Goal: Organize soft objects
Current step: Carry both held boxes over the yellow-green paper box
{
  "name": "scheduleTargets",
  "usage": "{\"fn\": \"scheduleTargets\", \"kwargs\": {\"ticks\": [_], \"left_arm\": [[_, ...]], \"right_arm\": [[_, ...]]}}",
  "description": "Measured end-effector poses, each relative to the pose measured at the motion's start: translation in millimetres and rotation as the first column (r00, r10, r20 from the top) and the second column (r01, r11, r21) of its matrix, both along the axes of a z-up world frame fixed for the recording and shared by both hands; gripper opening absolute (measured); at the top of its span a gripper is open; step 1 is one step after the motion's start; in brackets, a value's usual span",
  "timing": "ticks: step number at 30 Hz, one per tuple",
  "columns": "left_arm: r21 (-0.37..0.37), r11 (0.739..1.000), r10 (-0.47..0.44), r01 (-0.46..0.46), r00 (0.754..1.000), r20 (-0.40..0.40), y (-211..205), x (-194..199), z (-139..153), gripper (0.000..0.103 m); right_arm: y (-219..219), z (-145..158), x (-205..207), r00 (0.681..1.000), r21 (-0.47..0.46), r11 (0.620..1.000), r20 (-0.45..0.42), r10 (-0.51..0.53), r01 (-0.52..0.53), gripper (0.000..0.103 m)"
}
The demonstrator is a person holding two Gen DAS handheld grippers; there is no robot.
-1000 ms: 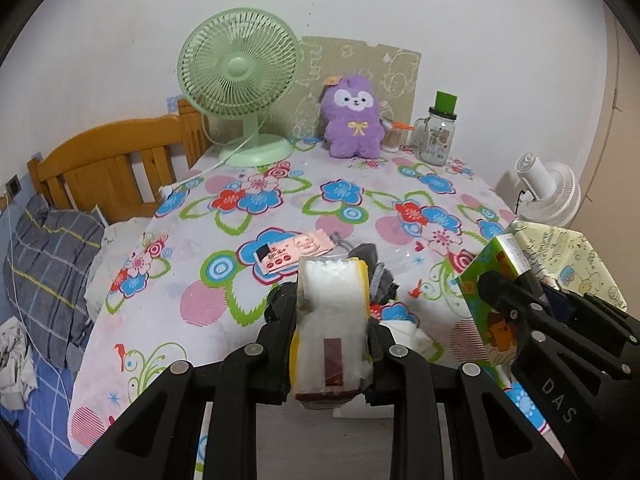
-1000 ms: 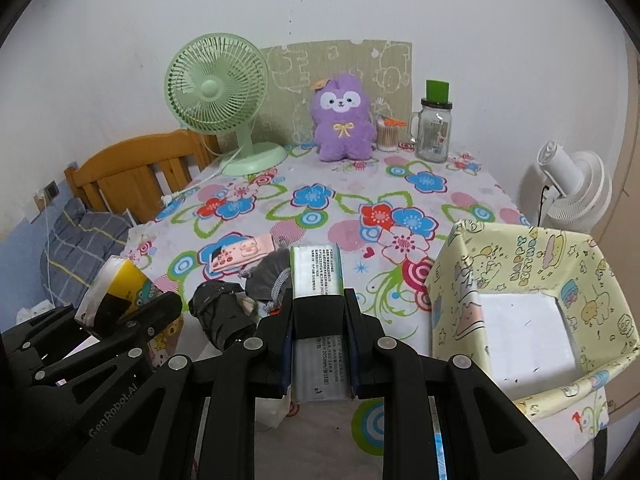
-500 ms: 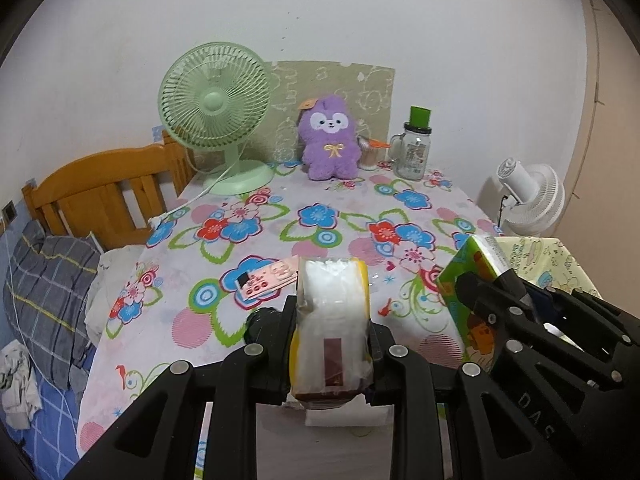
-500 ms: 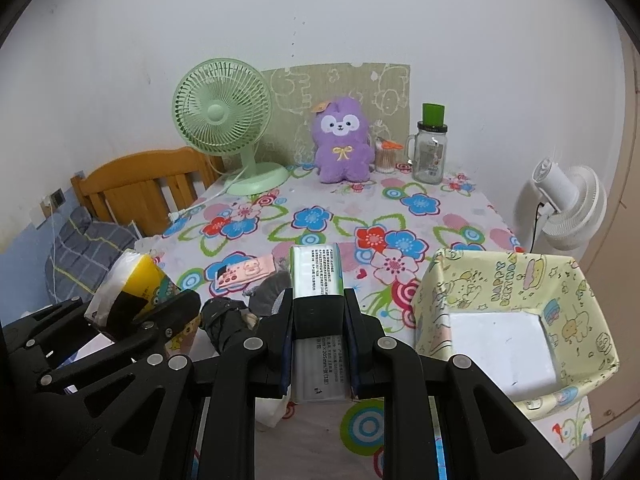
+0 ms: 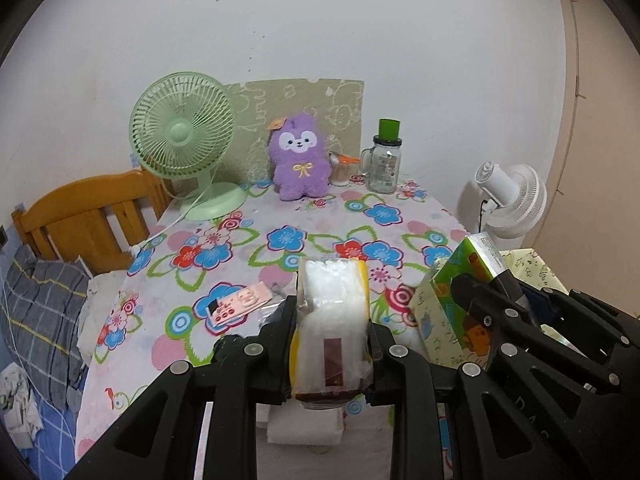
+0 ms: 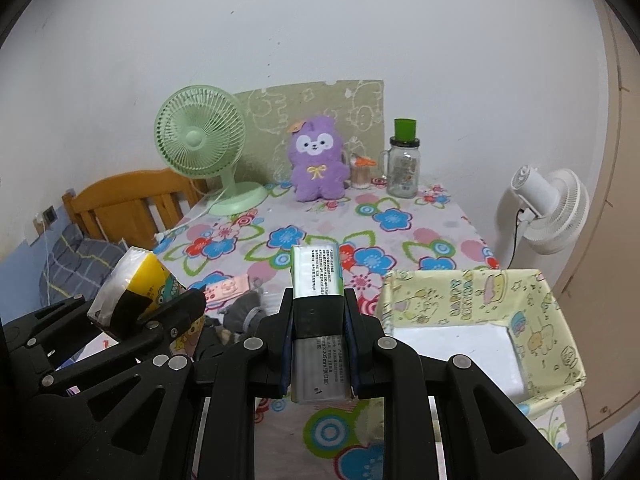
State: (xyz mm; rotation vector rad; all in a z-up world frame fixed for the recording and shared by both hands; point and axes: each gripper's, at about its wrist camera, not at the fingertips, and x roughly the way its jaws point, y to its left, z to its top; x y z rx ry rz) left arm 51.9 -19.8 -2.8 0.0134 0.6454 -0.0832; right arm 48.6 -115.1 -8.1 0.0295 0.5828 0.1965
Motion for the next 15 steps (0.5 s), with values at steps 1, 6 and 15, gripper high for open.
{"fn": "scheduleTargets", "kwargs": {"ticks": [1, 6, 15], "left_arm": [[0.0, 1.0, -0.006, 0.006, 1.0, 0.001, -3, 1, 1, 0.025], [-0.001, 0.999, -0.04, 0.04, 0.999, 0.008, -20, 5, 7, 0.025], [0.006, 0.995, -0.098, 0.098, 0.995, 0.019, -52, 11, 13, 0.025]], "right_arm": [[-3, 2, 0, 1.0, 0.001, 1.0, 0.001, -0.004, 0.004, 0.024], [-19, 8, 0, 0.999, 0.002, 0.999, 0.005, -0.04, 0.04, 0.024], [-52, 14, -2, 0.994, 0.009, 0.994, 0.014, -0.105, 0.104, 0.024]]}}
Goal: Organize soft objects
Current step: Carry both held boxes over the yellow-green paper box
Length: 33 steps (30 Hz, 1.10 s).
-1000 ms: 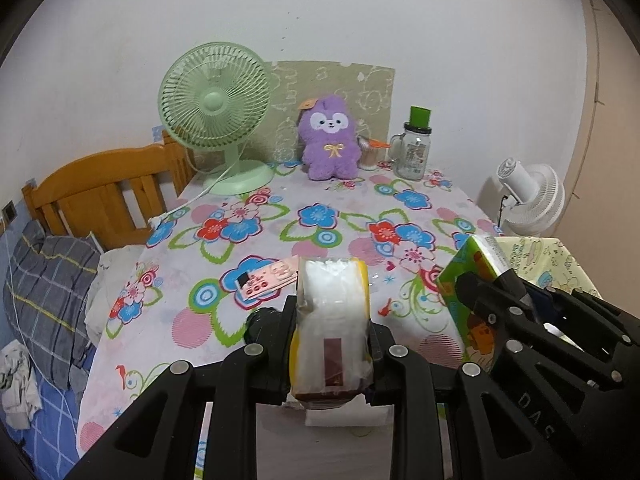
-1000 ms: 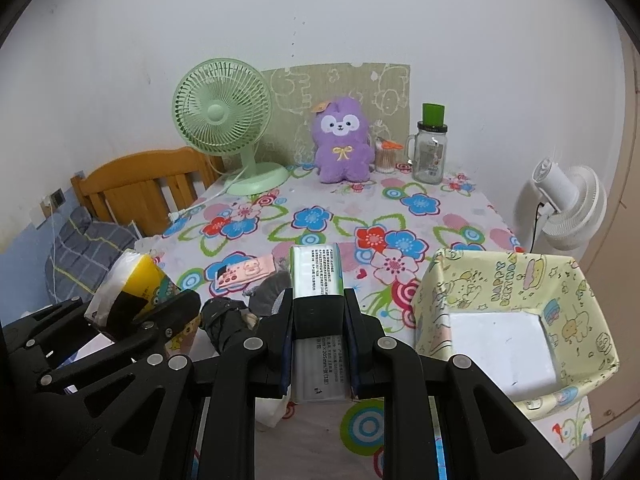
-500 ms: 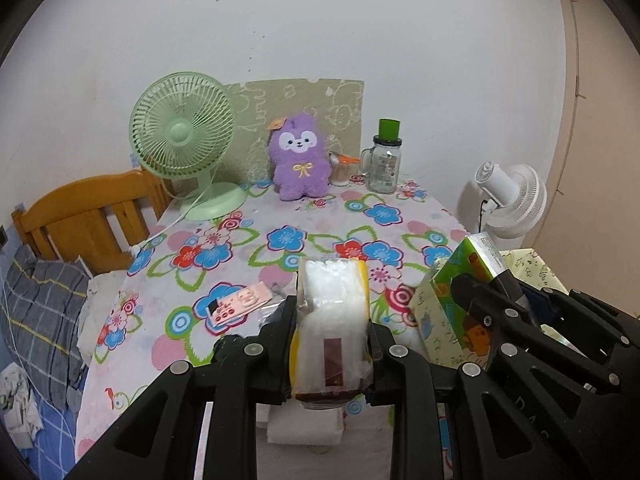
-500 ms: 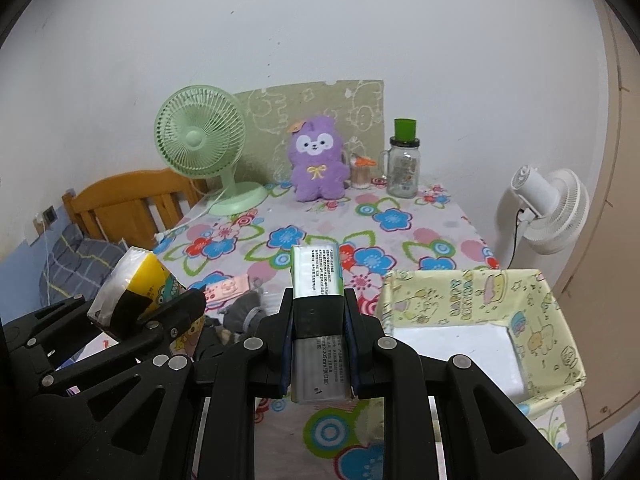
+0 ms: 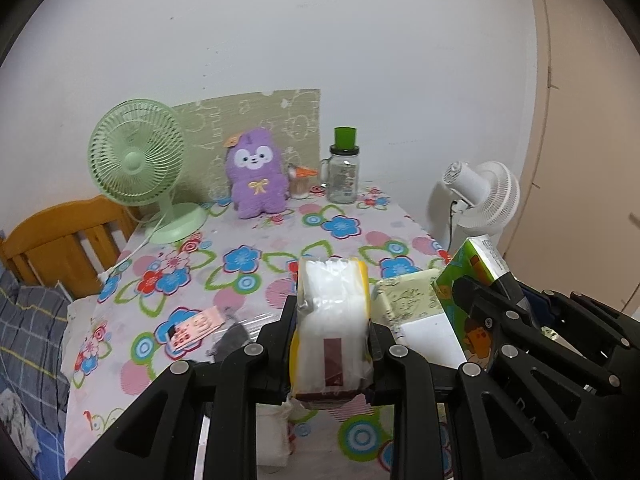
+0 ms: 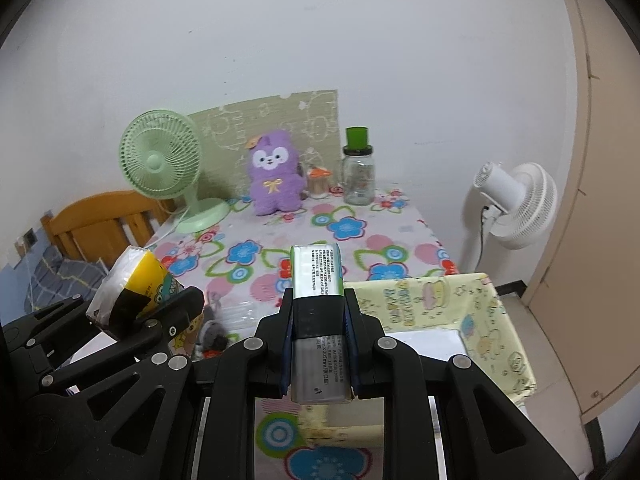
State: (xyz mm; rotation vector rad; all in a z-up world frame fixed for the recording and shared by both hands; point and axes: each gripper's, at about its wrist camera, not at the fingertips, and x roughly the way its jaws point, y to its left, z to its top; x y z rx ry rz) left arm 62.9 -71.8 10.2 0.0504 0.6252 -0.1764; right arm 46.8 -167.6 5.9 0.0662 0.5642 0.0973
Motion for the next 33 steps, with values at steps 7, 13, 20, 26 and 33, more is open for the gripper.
{"fn": "scheduleTargets", "kwargs": {"ticks": [7, 13, 20, 26, 33], "left_arm": [[-0.01, 0.999, -0.038, 0.038, 0.999, -0.003, -25, 7, -2, 0.025], [-0.01, 0.998, -0.058, 0.058, 0.998, -0.002, -46, 14, -6, 0.025], [0.0, 0.996, -0.086, 0.086, 0.996, -0.037, -71, 25, -17, 0.025], [-0.004, 0.994, -0.112, 0.112, 0.991, -0.075, -91, 35, -30, 0.025], [-0.01, 0.993, -0.115, 0.115, 0.986, -0.122, -107, 48, -46, 0.025]], "right_arm": [[-26, -2, 1, 0.999, 0.007, 0.999, -0.007, -0.038, 0.038, 0.024], [-49, -4, 3, 0.997, 0.014, 0.997, -0.002, -0.072, 0.072, 0.024], [-73, -16, 11, 0.994, 0.028, 0.994, -0.025, -0.105, 0.106, 0.024], [-94, -29, 18, 0.99, 0.035, 0.99, -0.056, -0.133, 0.135, 0.024], [-113, -43, 30, 0.986, 0.032, 0.989, -0.094, -0.138, 0.142, 0.024]]}}
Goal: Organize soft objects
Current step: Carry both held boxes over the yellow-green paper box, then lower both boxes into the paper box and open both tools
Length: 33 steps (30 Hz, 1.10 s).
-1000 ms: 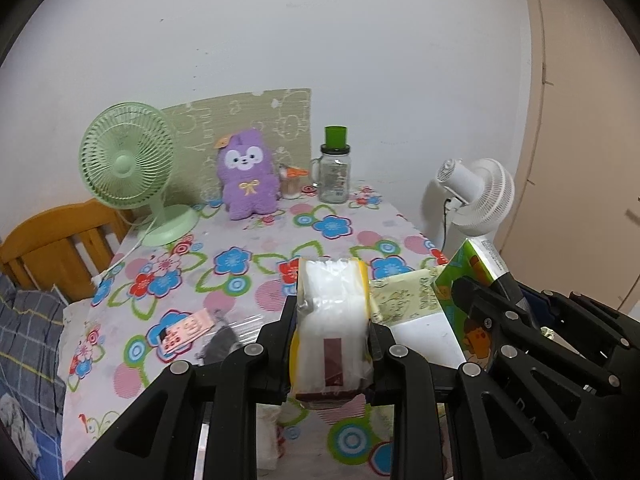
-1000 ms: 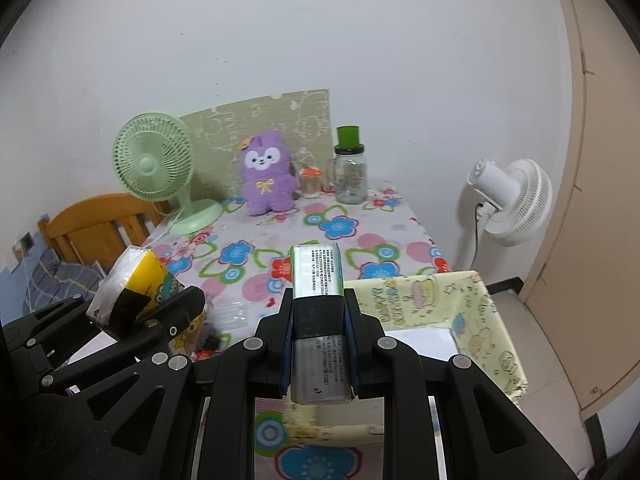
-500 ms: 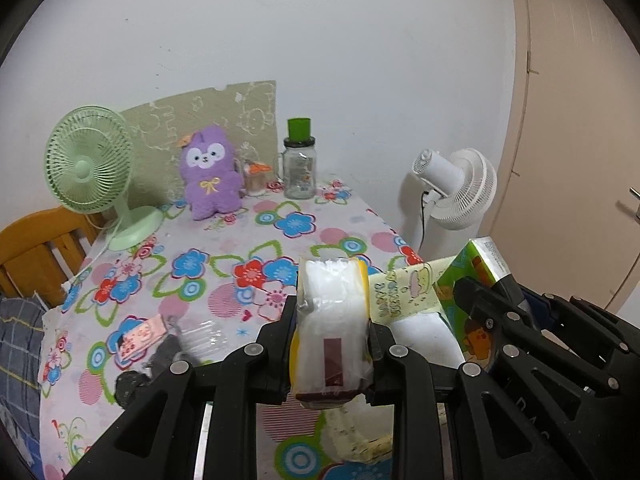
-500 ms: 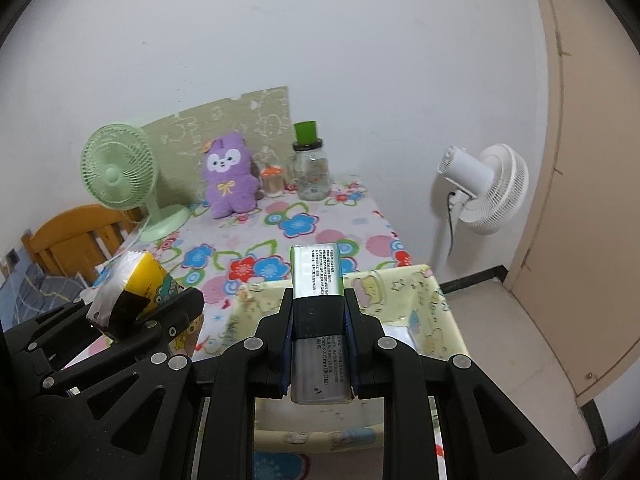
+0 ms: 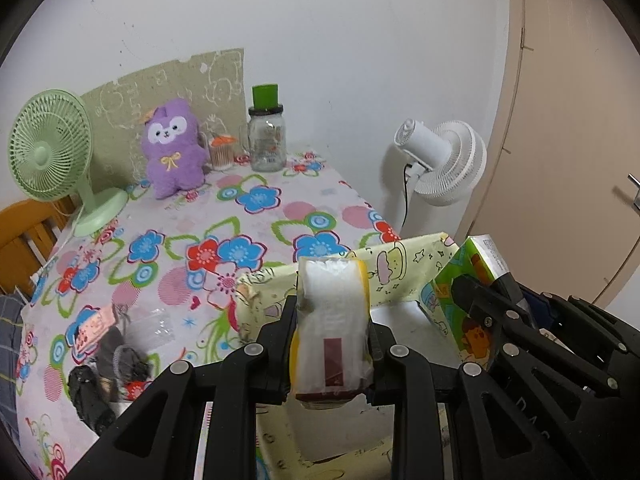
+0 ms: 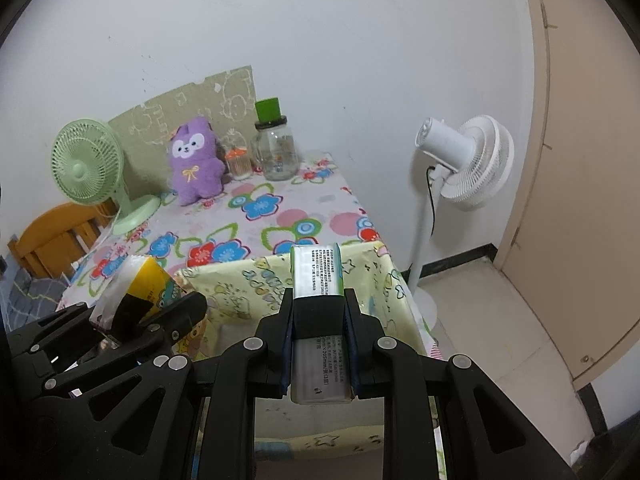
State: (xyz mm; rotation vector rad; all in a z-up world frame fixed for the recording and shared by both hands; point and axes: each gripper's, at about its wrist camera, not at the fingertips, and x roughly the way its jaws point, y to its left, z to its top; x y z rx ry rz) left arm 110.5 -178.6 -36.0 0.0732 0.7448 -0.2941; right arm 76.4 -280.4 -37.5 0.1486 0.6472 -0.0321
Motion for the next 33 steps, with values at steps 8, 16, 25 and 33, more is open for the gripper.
{"fn": "scheduleTargets", "kwargs": {"ticks": [8, 16, 25, 33], "left_arm": [[0.039, 0.999, 0.026, -0.025, 0.999, -0.029, -9, 11, -15, 0.037], [0.055, 0.996, 0.069, -0.065, 0.995, -0.068, -7, 20, -22, 0.054], [0.041, 0.997, 0.061, -0.06, 0.997, -0.043, 1, 15, -15, 0.065], [0.039, 0.996, 0.077, -0.077, 0.997, -0.011, 13, 4, -6, 0.079]], "right_arm": [[-11, -17, 15, 0.999, 0.009, 1.0, -0.038, 0.014, -0.013, 0.024], [-11, -27, 27, 0.997, -0.018, 1.0, -0.073, 0.015, -0.016, 0.025], [-15, -26, 25, 0.997, -0.039, 0.999, -0.075, -0.022, 0.02, 0.039], [-18, -18, 13, 0.996, -0.032, 0.997, -0.052, -0.075, 0.073, 0.058]]}}
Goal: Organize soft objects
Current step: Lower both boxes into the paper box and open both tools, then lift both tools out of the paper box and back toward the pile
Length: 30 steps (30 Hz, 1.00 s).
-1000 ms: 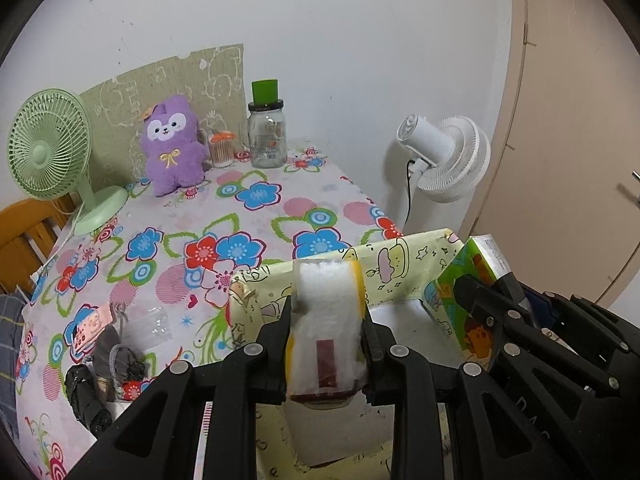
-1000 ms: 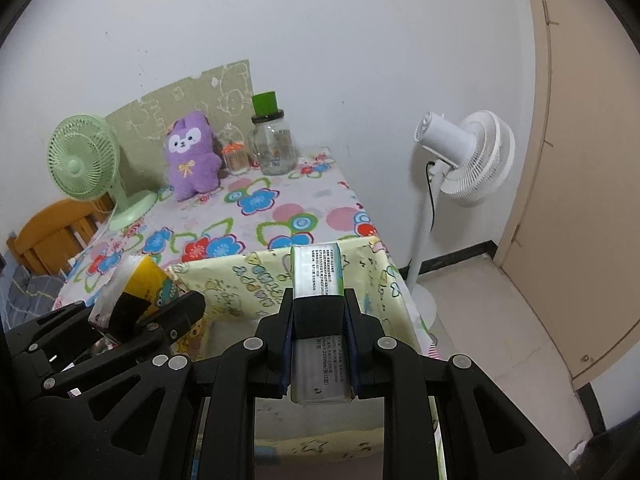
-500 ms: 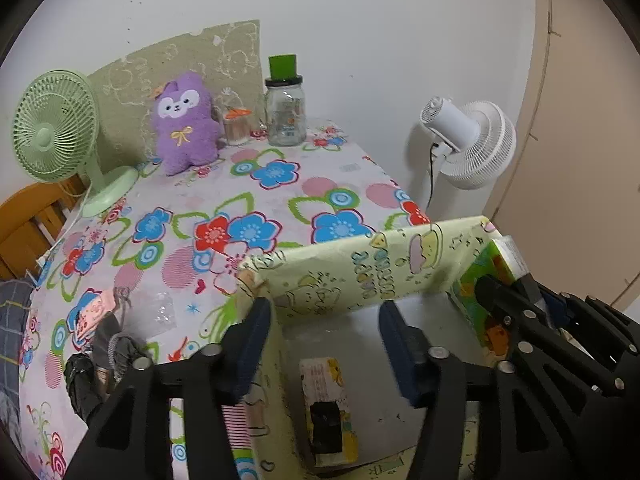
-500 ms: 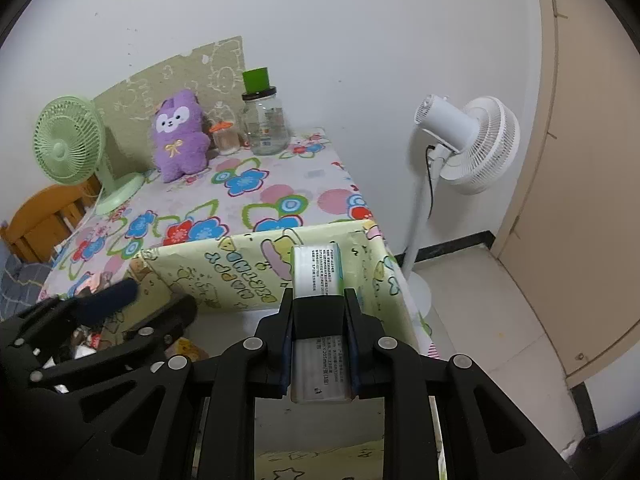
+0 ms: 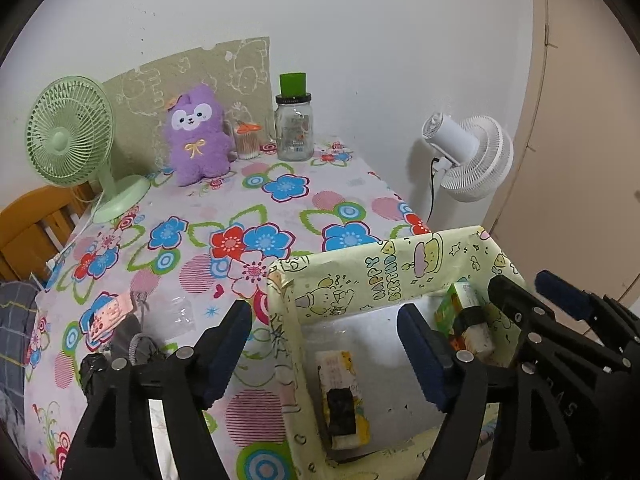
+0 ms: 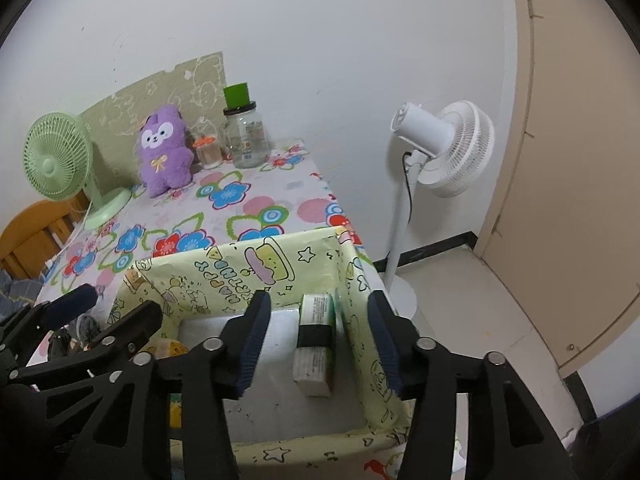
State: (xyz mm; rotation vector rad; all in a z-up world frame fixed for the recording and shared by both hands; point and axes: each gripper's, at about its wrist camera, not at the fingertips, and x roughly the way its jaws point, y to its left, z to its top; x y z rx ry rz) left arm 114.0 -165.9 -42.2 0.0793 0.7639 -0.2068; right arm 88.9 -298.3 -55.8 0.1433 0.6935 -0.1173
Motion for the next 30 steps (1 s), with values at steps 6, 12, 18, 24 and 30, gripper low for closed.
{"fn": "scheduleTargets", "kwargs": {"ticks": [6, 12, 18, 24, 30], "left_arm": [[0.014, 1.0, -0.013, 0.012, 1.0, 0.026, 8, -11, 4, 0.083], [0.008, 1.0, -0.006, 0.005, 0.999, 0.045, 20, -21, 9, 0.088], [0.007, 1.0, 0.001, -0.001, 0.998, 0.066, 36, -30, 14, 0.093], [0.005, 1.0, 0.021, -0.022, 0.996, 0.088, 53, -39, 19, 0.095], [-0.012, 0.999, 0.047, -0.046, 0.992, 0.114, 72, -49, 26, 0.099]], "right_arm": [[1, 5, -12, 1.0, -0.005, 1.0, 0.016, -0.022, 0.023, 0.066], [10, 11, -20, 0.999, -0.018, 1.0, 0.028, -0.018, 0.018, 0.068], [22, 17, -27, 0.999, -0.026, 1.0, 0.045, -0.012, 0.013, 0.072], [36, 25, -36, 0.997, -0.03, 0.999, 0.072, -0.011, 0.013, 0.078], [52, 36, -42, 0.995, -0.06, 0.998, 0.095, 0.0, 0.006, 0.084]]}}
